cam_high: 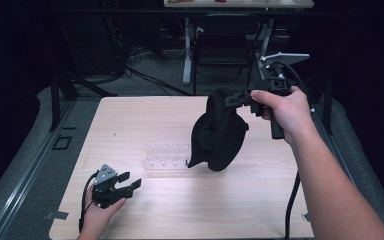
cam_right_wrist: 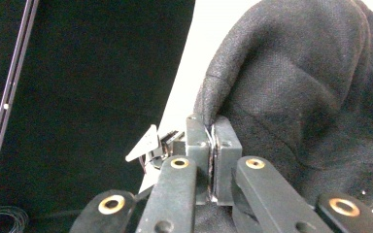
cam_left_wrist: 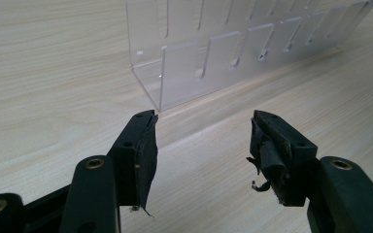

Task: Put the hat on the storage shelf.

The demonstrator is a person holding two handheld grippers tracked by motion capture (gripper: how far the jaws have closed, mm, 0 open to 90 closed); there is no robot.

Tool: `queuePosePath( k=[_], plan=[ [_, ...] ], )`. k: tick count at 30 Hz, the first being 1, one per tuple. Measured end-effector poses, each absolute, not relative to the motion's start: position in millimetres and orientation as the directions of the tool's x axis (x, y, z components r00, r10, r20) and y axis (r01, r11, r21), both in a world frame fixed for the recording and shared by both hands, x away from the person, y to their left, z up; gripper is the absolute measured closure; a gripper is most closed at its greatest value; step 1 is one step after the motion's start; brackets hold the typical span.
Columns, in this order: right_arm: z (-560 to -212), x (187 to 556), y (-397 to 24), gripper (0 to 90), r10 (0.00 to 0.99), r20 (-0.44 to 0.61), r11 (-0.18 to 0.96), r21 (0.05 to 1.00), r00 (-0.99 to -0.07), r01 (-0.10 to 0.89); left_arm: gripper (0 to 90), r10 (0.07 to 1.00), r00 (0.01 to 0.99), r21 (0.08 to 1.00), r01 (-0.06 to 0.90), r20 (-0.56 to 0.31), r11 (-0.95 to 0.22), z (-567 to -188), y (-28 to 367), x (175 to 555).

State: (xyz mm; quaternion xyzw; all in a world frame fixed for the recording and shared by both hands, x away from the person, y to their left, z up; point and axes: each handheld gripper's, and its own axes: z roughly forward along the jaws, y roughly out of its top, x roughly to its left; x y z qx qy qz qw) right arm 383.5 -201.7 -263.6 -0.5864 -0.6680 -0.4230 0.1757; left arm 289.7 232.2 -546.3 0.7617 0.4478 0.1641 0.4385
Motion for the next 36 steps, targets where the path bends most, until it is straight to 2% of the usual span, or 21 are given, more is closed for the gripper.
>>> queuePosePath(
  k=[22,36],
  plan=[
    [-282,408,-176,88.6,0.641,0.728,-0.033,0.343,-0.243,0.939,43.1,0.830,0.537,0.821,0.535,-0.149,-0.199,-547,235,288],
    [-292,415,-180,88.6,0.643,0.733,-0.045,0.327,-0.223,0.944,43.1,0.830,0.538,0.819,0.536,-0.147,-0.203,-547,235,289]
  ],
)
